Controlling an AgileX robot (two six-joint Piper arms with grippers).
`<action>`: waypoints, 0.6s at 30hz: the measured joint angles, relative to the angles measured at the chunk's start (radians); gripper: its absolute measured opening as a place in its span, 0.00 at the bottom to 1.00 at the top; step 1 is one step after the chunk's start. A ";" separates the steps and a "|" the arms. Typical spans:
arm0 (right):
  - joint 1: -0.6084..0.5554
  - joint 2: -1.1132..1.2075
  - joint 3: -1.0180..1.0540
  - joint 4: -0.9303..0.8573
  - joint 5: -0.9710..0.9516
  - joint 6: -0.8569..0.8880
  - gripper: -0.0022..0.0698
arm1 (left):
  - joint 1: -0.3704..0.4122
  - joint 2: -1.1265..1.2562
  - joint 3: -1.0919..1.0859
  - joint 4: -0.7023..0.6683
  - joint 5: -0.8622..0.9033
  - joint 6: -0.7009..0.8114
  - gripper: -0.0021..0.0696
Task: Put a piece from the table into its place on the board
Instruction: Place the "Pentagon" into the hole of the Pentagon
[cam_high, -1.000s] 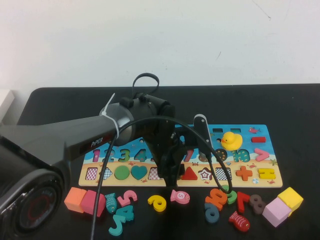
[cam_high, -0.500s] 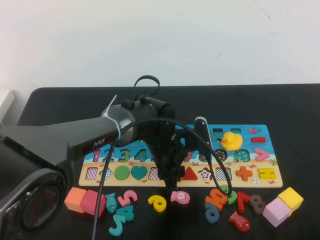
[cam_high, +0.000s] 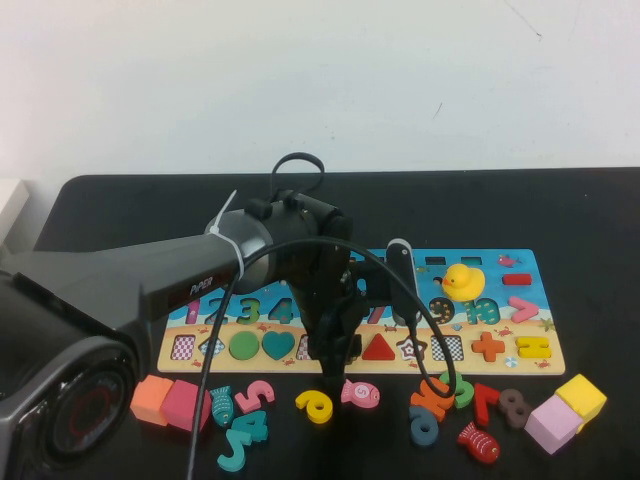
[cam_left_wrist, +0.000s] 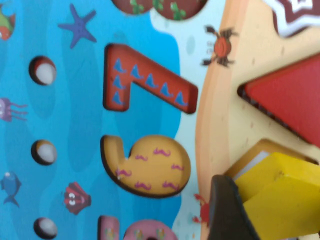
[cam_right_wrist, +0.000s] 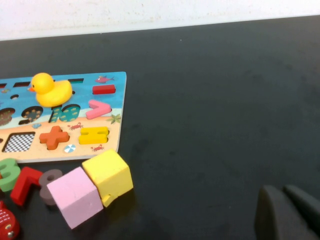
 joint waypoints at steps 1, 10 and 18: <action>0.000 0.000 0.000 0.000 0.000 0.000 0.06 | 0.000 0.000 0.000 0.008 0.006 0.000 0.48; 0.000 0.000 0.000 0.000 0.000 0.000 0.06 | 0.000 -0.014 0.000 0.022 0.012 0.000 0.48; 0.000 0.000 0.000 0.000 0.000 0.000 0.06 | 0.000 -0.019 0.000 0.013 0.012 -0.002 0.53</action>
